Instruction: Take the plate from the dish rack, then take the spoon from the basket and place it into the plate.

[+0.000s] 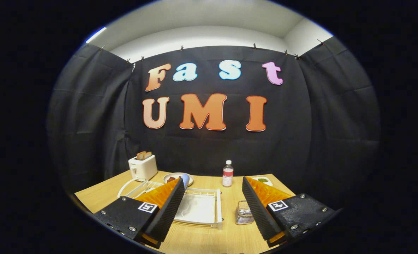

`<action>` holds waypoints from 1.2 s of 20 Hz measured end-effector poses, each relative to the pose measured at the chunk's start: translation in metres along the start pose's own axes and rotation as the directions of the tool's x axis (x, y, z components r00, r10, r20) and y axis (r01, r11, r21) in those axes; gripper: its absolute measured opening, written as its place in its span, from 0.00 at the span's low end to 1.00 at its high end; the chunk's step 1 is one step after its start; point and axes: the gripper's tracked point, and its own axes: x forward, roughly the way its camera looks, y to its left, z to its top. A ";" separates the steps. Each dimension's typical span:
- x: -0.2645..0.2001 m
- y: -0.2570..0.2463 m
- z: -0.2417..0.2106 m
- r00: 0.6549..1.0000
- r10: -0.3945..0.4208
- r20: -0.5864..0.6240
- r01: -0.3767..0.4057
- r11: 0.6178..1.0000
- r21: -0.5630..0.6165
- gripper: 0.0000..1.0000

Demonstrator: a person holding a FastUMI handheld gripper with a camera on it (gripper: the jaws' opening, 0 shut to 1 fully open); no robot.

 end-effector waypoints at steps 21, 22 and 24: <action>0.188 0.099 -0.122 0.855 0.038 -0.518 -0.035 0.999 0.015 0.98; 0.191 0.100 -0.129 0.840 0.030 -0.542 -0.017 0.999 0.029 0.99; 0.196 0.101 -0.139 0.815 0.026 -0.579 0.012 0.998 0.061 0.99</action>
